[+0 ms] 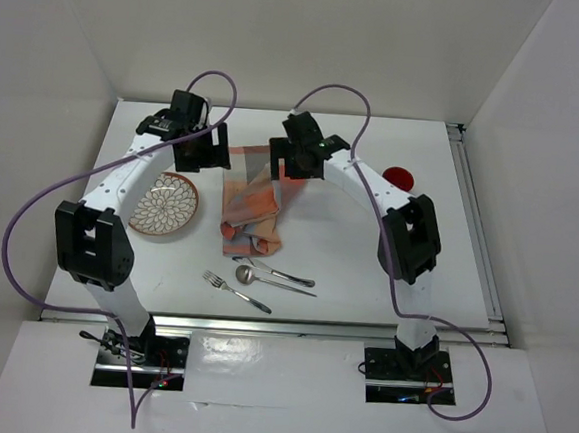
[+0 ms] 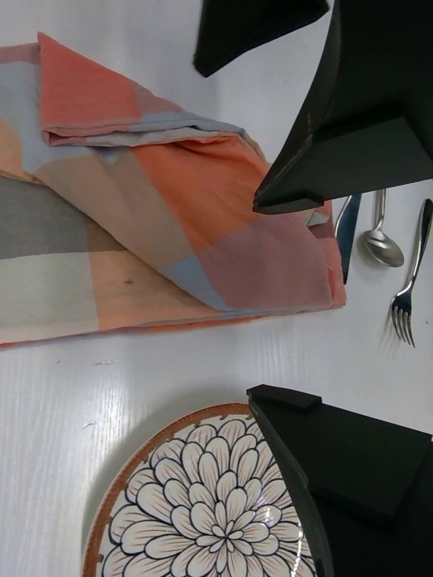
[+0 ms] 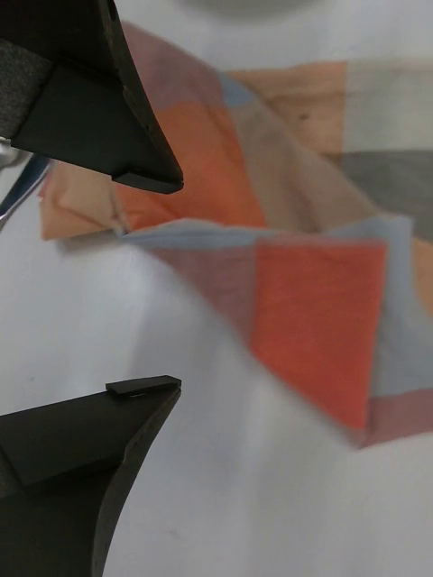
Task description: Set the dinner table for one person
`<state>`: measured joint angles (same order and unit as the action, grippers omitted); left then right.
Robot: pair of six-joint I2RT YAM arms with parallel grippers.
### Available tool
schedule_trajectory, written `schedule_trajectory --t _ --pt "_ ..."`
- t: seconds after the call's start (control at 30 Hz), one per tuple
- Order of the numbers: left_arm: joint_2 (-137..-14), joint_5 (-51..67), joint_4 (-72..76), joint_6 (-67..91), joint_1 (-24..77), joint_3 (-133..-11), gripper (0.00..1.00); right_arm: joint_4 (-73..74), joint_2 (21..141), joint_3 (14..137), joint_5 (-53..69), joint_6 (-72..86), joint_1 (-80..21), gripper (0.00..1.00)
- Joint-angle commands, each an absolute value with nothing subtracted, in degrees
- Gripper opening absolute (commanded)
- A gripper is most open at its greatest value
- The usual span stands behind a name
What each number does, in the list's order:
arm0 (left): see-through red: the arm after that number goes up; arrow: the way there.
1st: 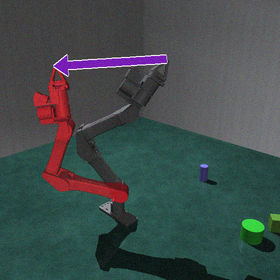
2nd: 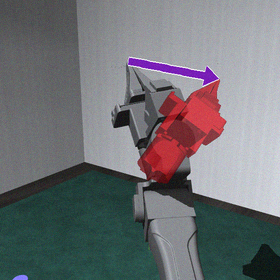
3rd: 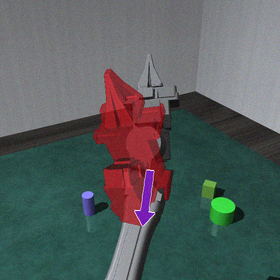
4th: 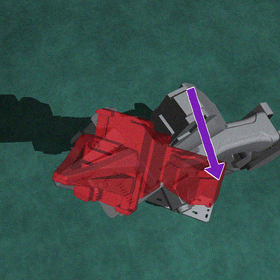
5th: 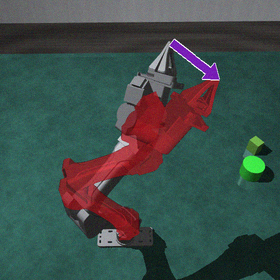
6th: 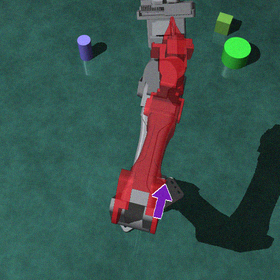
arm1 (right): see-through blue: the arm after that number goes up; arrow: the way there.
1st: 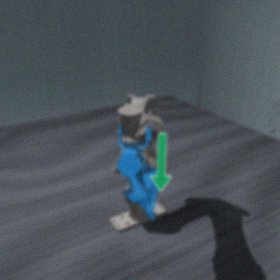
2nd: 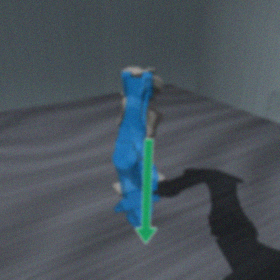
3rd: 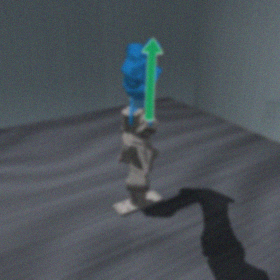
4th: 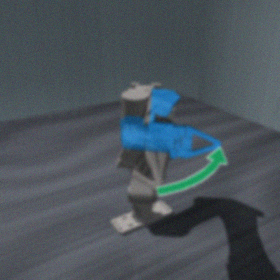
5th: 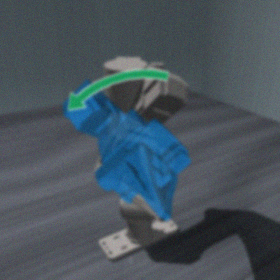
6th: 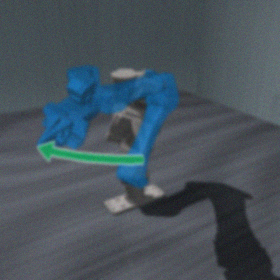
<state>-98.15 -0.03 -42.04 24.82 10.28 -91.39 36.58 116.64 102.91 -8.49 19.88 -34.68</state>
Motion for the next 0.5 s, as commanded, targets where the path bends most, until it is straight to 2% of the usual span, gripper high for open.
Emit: schedule_trajectory --t 0.0,0.13,0.23,0.3,0.47 --pt "-98.3 1.2 -42.1 25.9 9.0 -91.9 0.95 35.2 122.4 112.2 -9.4 17.7 -35.6 0.95" --pt "-98.3 1.8 -42.1 25.4 6.8 -91.9 0.94 38.5 130.9 123.3 -10.7 18.2 -36.1 0.93" --pt "-97.8 1.8 -42.1 24.9 6.2 -91.4 0.94 40.8 136.2 129.7 -13.1 18.8 -36.1 0.85" --pt "-97.8 1.8 -42.7 24.9 6.2 -91.4 0.94 40.8 138.5 130.5 -13.6 18.8 -36.6 0.81" --pt "-97.8 1.8 -42.7 24.9 6.2 -90.9 0.94 40.0 138.5 128.4 -14.9 17.7 -37.8 0.79"
